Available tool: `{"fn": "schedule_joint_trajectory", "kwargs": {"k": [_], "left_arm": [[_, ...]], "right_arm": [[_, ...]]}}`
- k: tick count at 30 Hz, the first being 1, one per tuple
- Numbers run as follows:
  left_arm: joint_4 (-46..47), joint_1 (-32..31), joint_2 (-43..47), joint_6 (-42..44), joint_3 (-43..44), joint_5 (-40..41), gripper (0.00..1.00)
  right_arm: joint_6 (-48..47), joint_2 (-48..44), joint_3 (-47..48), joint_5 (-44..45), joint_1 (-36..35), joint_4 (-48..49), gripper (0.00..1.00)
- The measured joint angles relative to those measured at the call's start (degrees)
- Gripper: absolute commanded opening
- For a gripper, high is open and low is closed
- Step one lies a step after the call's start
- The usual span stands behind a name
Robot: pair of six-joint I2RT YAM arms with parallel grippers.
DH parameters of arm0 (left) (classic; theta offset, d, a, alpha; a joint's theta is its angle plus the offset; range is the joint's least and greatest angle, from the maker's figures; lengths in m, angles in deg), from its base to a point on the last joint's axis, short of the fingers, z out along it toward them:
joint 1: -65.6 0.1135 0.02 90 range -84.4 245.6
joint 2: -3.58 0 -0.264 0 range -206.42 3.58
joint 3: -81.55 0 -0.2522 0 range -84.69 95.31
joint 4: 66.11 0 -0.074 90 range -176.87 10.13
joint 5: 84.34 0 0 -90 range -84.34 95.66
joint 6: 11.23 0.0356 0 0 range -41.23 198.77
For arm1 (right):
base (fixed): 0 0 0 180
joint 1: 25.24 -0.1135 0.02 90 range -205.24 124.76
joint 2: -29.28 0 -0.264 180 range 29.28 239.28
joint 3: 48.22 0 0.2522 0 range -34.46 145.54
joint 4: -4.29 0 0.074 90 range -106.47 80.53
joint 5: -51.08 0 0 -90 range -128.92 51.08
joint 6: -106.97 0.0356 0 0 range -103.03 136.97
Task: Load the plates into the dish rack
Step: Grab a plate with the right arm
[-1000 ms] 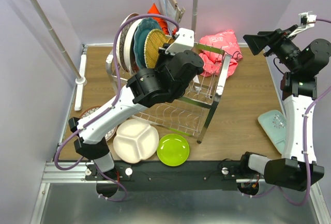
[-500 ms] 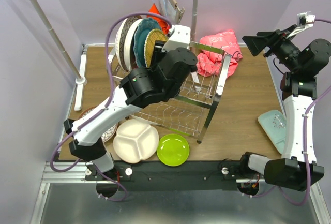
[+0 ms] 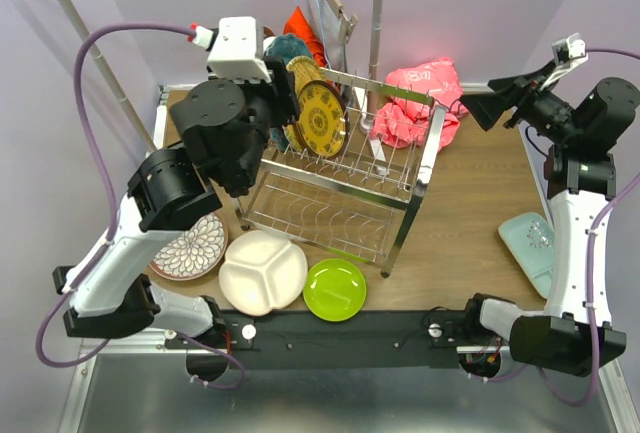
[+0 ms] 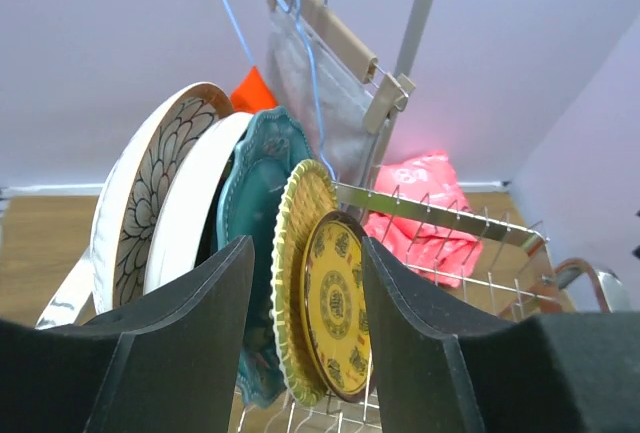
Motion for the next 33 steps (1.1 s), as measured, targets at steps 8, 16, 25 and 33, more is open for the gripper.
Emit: {"fn": "schedule_joint_trajectory", "kwargs": {"k": [8,16,25,33], "left_arm": [[10.4,7.1,9.0,-1.5,-12.3,-15.3,0.56],[14.4,8.0,11.1,-1.6,-15.0,-23.6,0.57],[15.7,8.0,14.9,-2.1,-19.8,-30.3,0.57],[15.4,8.0,24.2,-5.7,-28.3,-38.4,0.56]], "right_arm": [[-15.9,-3.4,0.3,0.1,0.0,-17.2,1.0],[-35.3,-6.9,-1.8,2.3,0.0,-37.9,1.0],[-56.0,-10.4,-10.1,5.0,0.0,-57.2,0.99],[-63.5,-12.0,-15.6,8.9,0.0,-61.7,0.98]]}}
